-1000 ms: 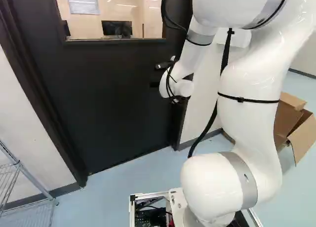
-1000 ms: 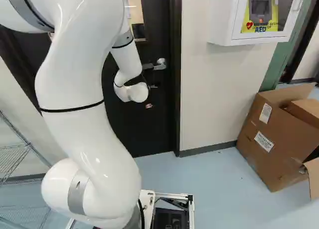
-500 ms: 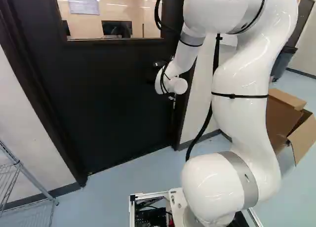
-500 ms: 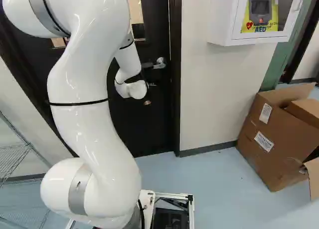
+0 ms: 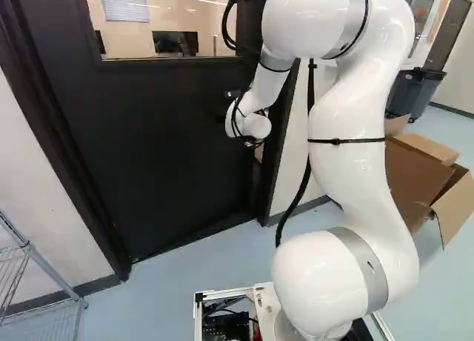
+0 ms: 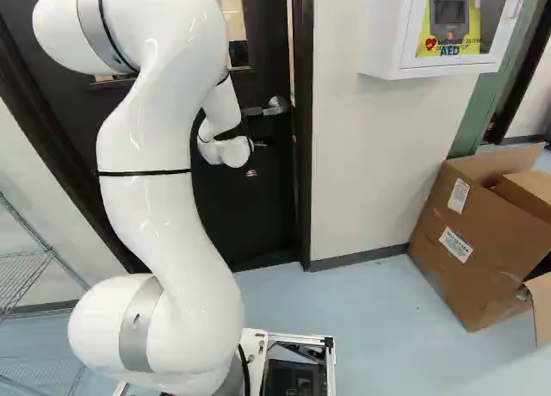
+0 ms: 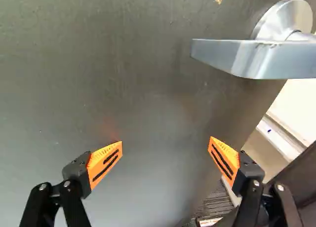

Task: Open the door and move inside

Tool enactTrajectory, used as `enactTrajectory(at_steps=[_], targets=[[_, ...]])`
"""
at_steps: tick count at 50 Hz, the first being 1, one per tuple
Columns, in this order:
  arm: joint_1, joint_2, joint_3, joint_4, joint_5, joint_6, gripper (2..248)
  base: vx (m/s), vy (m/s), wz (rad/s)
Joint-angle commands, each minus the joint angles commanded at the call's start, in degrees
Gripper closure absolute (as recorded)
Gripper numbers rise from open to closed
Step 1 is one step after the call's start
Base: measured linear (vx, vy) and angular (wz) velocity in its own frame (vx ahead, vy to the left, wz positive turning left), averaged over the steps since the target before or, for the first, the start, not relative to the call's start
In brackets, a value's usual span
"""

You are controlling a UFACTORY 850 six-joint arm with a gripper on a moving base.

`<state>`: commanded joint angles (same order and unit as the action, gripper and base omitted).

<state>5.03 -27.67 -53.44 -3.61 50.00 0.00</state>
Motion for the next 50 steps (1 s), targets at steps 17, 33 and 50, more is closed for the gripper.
enactTrajectory(at_steps=[17, 33, 50], targets=[[1.63, -3.31, -4.33, 3.17, 0.00, 0.00, 3, 0.000, 0.000, 0.000], [3.12, -6.32, -8.33, 6.12, 0.00, 0.00, 3, 0.000, 0.000, 0.000], [4.62, -9.43, -12.56, 7.44, 0.00, 0.00, 3, 0.000, 0.000, 0.000]])
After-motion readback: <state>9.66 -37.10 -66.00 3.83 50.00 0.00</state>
